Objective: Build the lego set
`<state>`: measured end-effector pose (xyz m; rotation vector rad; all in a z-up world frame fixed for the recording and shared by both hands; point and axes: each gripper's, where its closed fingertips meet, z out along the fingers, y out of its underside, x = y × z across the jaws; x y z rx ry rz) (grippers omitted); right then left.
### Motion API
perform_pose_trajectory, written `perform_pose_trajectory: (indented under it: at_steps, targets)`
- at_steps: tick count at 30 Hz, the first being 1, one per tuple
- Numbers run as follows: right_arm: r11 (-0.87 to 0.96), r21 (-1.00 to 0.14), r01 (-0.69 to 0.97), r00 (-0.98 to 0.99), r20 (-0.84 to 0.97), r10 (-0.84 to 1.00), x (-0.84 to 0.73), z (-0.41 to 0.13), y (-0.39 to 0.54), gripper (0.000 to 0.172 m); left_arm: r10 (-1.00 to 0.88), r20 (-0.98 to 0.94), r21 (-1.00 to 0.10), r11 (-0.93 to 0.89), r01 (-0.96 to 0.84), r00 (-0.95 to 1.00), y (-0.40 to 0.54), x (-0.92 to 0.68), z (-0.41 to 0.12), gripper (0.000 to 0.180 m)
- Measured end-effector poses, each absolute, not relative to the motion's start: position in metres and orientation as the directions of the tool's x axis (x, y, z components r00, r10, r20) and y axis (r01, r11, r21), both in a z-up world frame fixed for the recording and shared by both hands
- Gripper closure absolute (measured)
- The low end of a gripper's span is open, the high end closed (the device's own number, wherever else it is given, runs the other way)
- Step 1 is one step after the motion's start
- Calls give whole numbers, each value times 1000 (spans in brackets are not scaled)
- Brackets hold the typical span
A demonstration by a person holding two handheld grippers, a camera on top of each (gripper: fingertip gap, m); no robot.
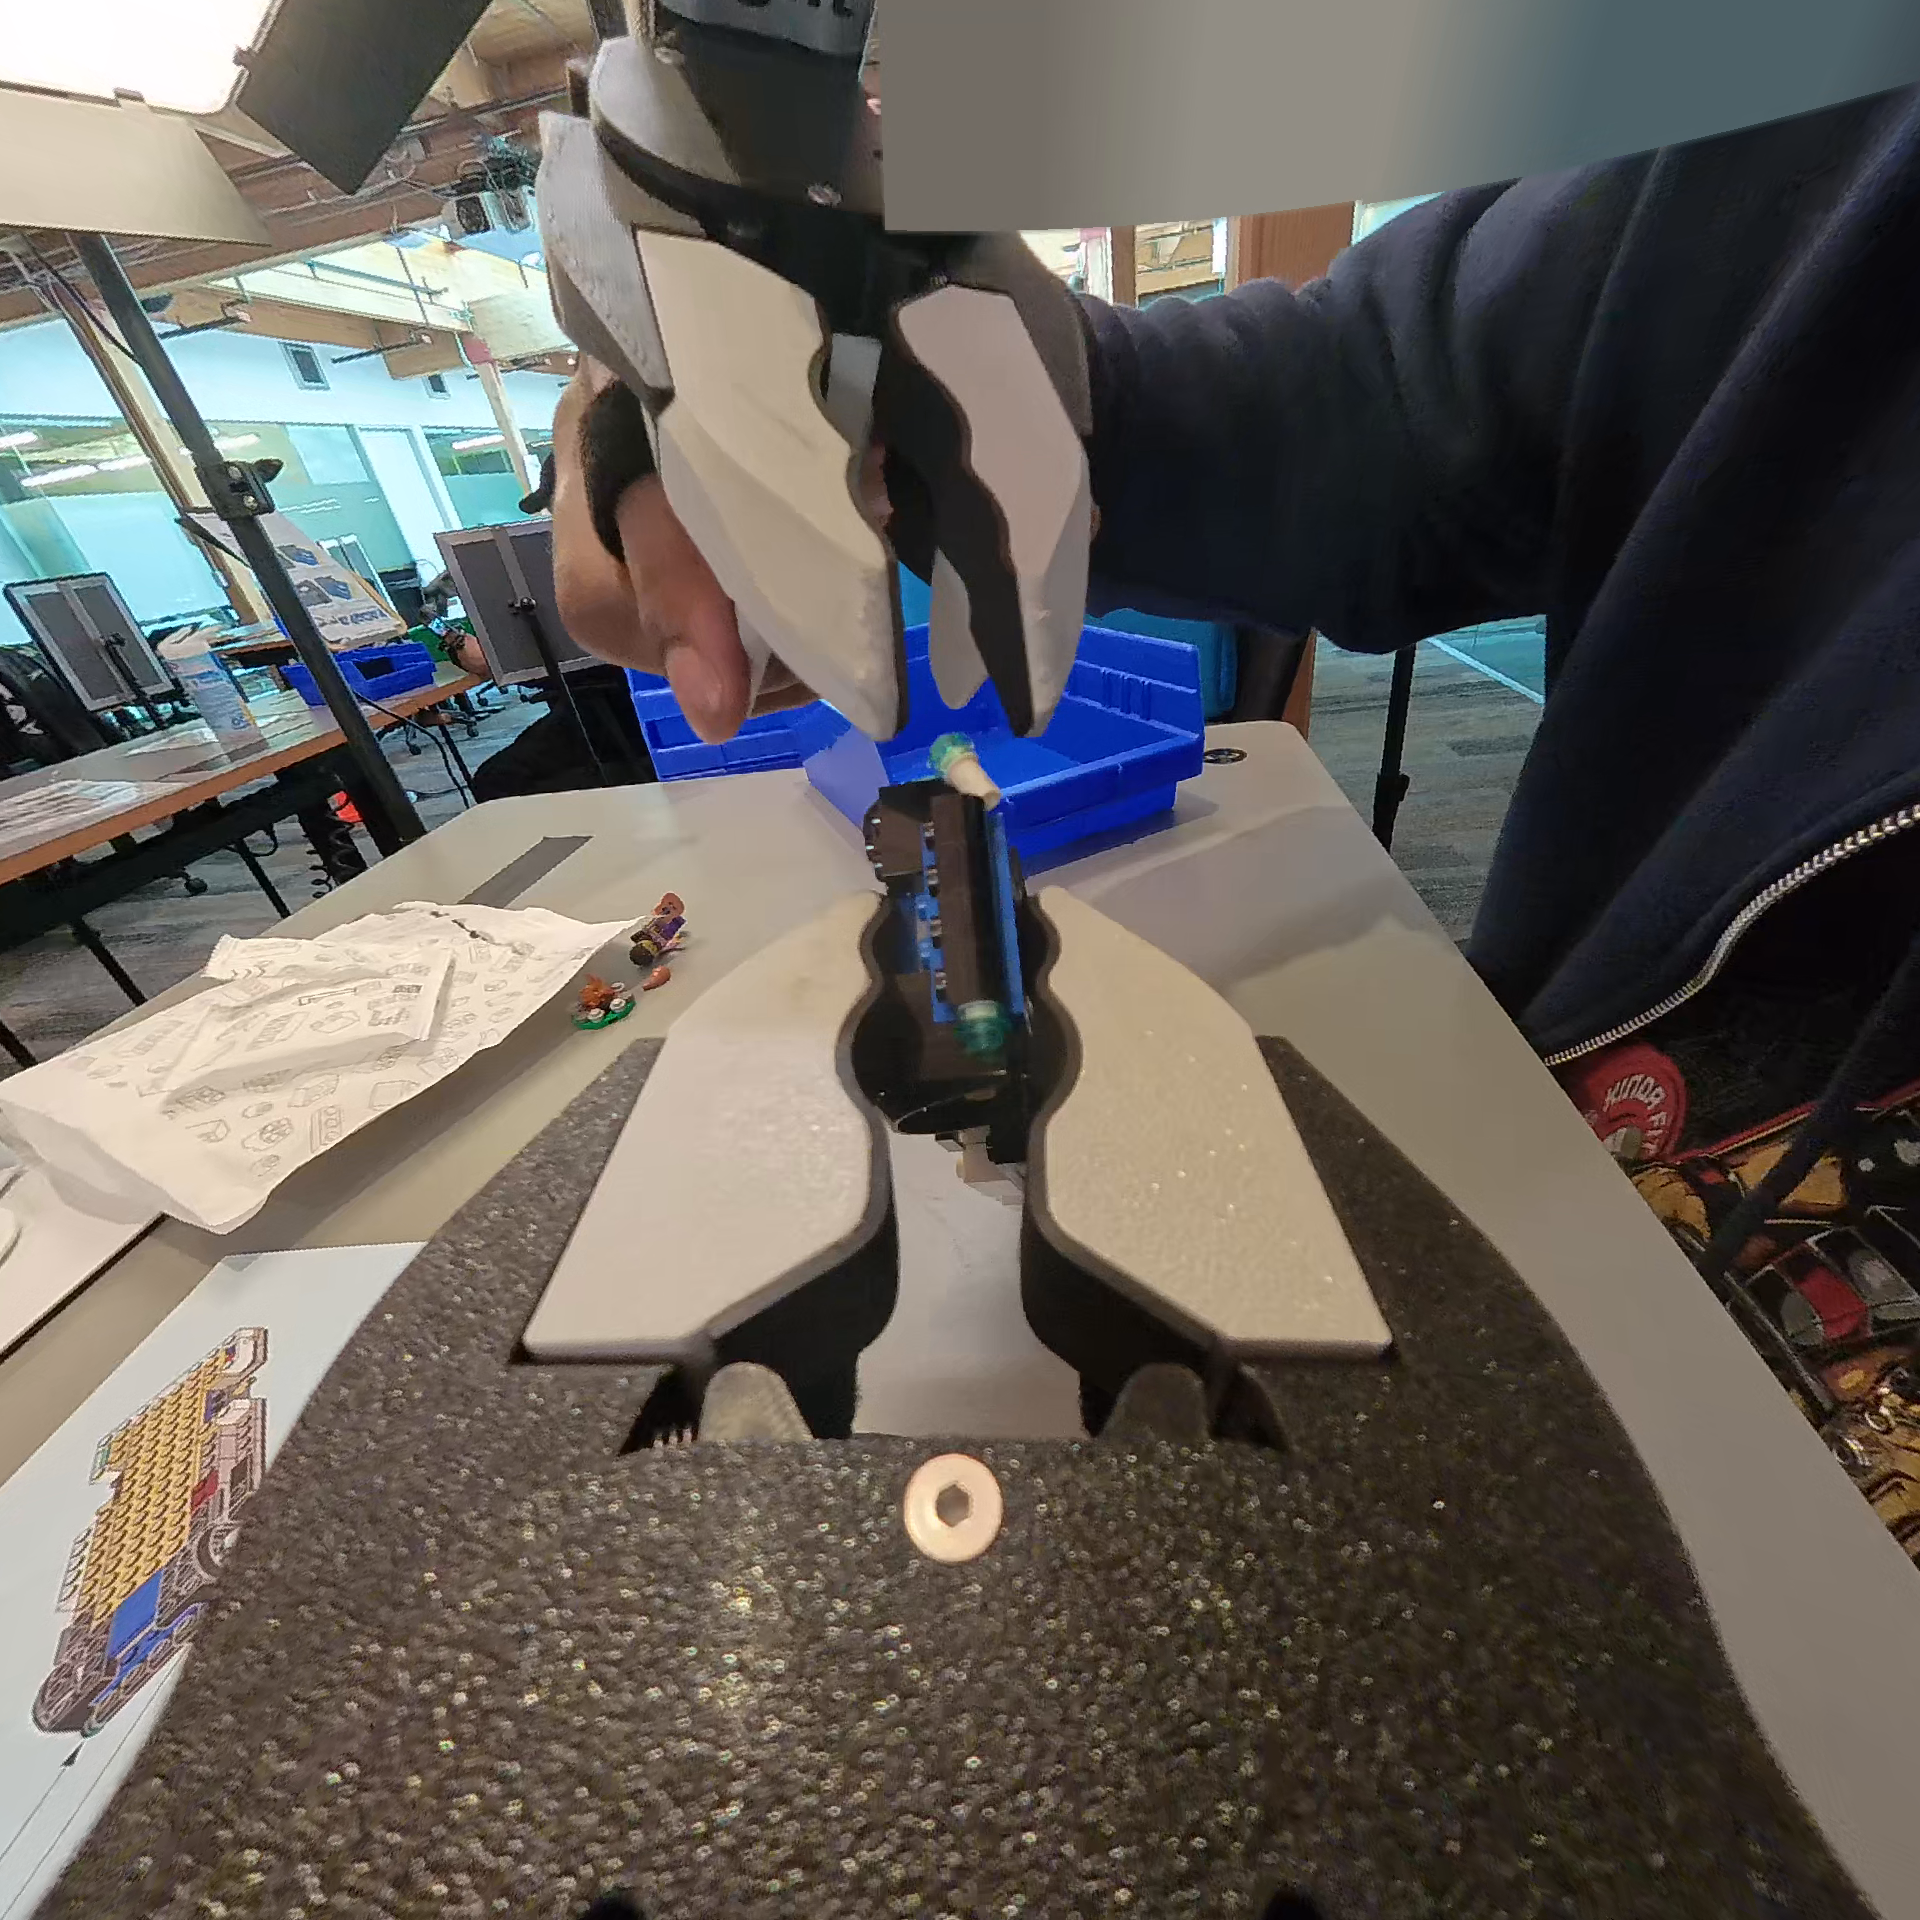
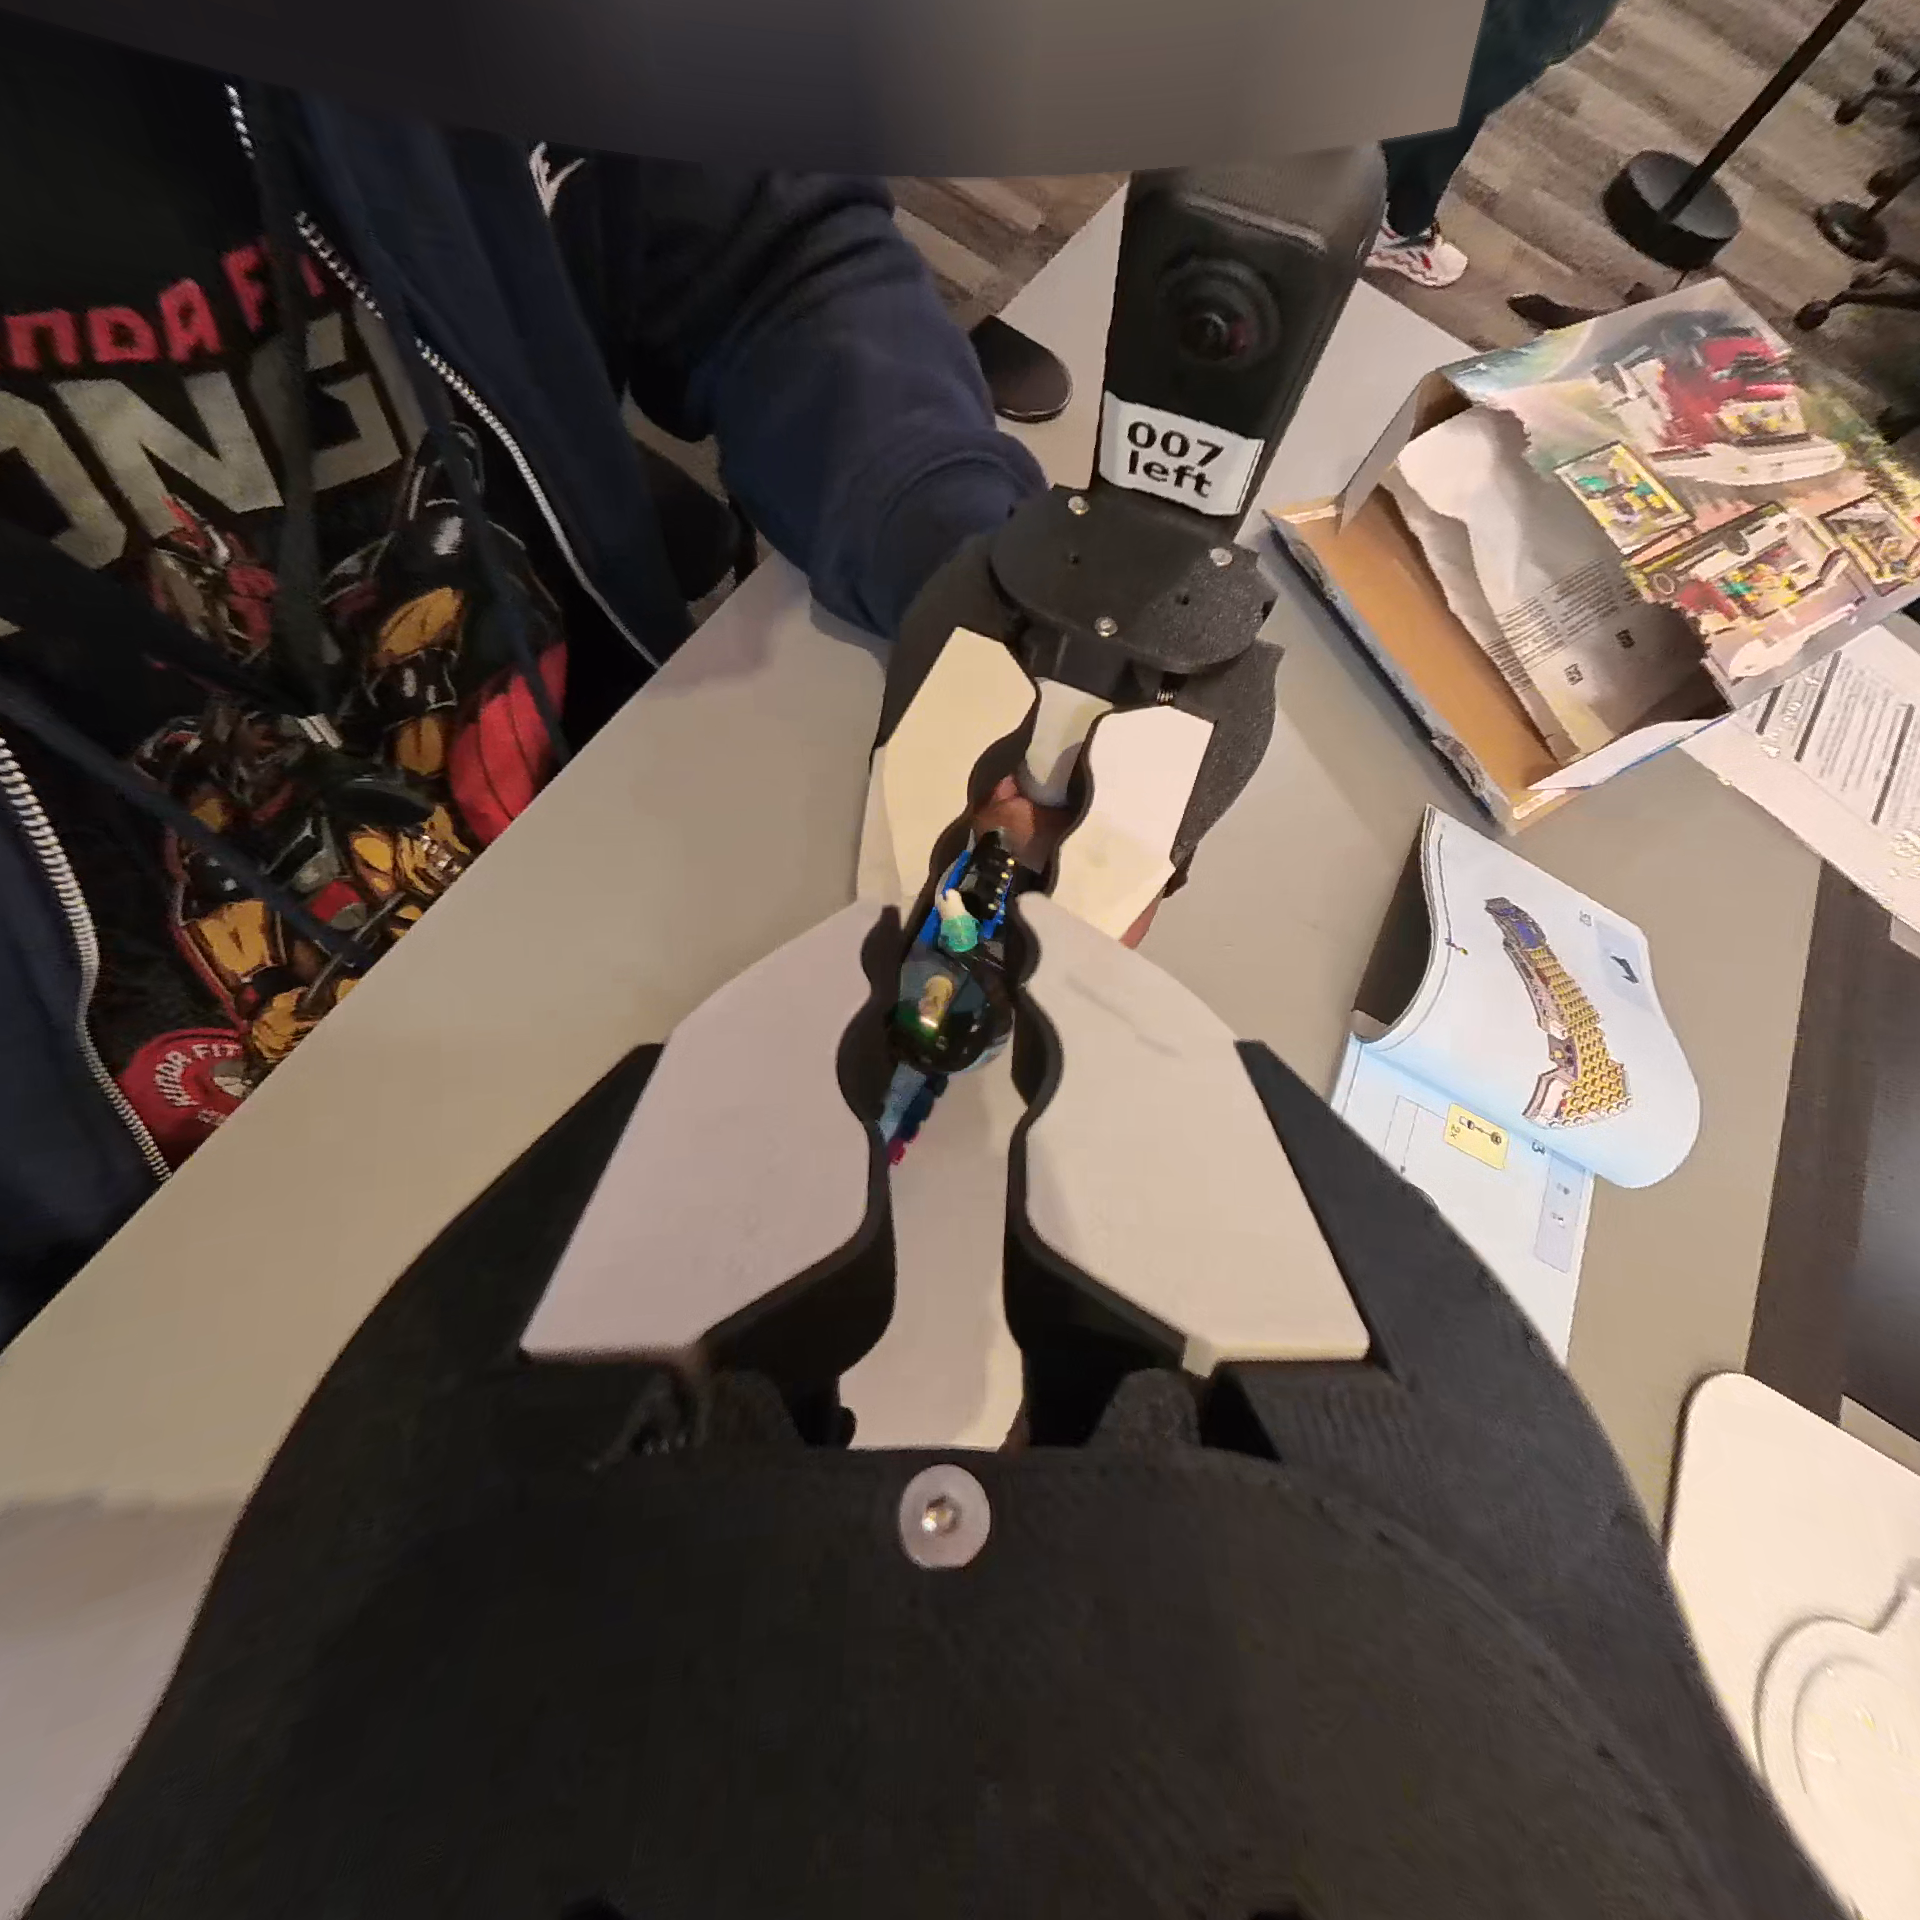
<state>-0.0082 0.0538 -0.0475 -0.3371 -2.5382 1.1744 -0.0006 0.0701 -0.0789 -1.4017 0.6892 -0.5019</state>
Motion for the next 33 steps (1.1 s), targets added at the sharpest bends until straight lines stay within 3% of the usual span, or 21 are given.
perform_pose_trajectory:
  at_steps: [20,33]
  targets:
    - [626,-773,108,-939,127,319,-7,-54,52,164,-698,-150,-988,123,-88,701,69,2,-79,159]
    - [675,-700,236,-804,249,539,-14,-55,59,165,-608,-228,-974,153,-169,761,75,-5,-78,158]
